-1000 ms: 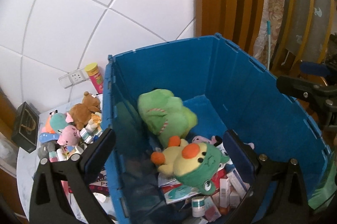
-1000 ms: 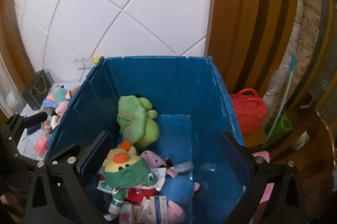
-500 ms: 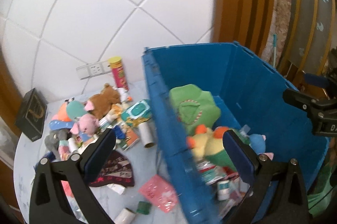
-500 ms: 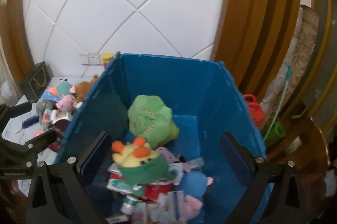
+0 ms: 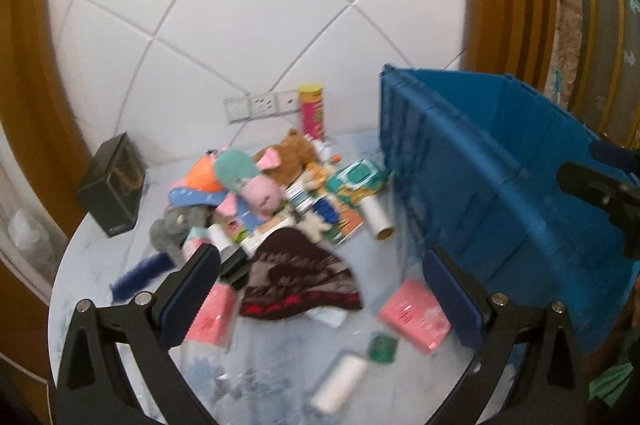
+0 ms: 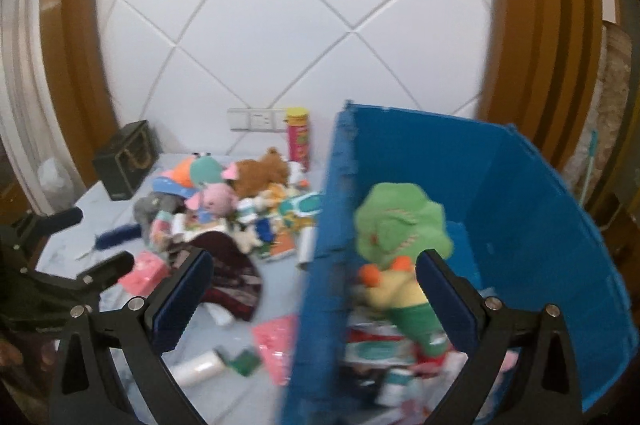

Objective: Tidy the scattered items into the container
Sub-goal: 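Move both tools back from the crate toward the table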

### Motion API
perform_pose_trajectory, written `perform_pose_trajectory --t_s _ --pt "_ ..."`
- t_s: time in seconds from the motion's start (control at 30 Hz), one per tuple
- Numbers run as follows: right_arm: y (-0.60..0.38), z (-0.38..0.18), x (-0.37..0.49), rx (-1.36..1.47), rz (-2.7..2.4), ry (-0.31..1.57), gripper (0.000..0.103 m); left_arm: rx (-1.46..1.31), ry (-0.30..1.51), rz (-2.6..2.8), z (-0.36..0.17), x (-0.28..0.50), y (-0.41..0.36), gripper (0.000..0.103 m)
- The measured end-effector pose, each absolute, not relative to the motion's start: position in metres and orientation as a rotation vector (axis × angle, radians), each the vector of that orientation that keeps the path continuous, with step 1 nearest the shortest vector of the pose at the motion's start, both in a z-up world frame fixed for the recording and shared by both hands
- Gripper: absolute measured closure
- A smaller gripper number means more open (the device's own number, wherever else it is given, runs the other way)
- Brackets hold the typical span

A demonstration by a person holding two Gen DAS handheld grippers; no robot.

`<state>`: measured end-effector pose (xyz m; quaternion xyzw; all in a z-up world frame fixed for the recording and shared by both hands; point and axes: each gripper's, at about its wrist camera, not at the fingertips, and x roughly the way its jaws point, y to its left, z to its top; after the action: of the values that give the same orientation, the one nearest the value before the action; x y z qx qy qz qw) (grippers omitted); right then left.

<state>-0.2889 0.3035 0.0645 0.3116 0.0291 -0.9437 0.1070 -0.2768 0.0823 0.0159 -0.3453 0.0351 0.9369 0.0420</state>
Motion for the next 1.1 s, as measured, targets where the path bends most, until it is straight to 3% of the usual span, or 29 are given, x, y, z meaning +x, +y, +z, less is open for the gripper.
perform_pose_trajectory --t_s 0.27,0.53,0.9,1.1 --pt "0.238 0.03 -0.267 0.872 -2.75 0.025 0.0 -1.125 0.073 2.886 -0.026 -0.265 0.02 0.0" --pt "0.216 -0.012 -0.264 0.93 -2.698 0.103 0.0 -1.183 -0.044 2.946 -0.05 -0.247 -0.02 0.0" --pt "0.198 -0.096 -0.29 1.163 -2.505 0.007 0.0 -1.529 -0.121 2.925 -0.129 -0.251 -0.076 0.0" --pt "0.177 -0.118 -0.293 1.265 -2.541 0.009 0.0 -1.542 -0.084 2.88 -0.146 -0.273 -0.104 0.0"
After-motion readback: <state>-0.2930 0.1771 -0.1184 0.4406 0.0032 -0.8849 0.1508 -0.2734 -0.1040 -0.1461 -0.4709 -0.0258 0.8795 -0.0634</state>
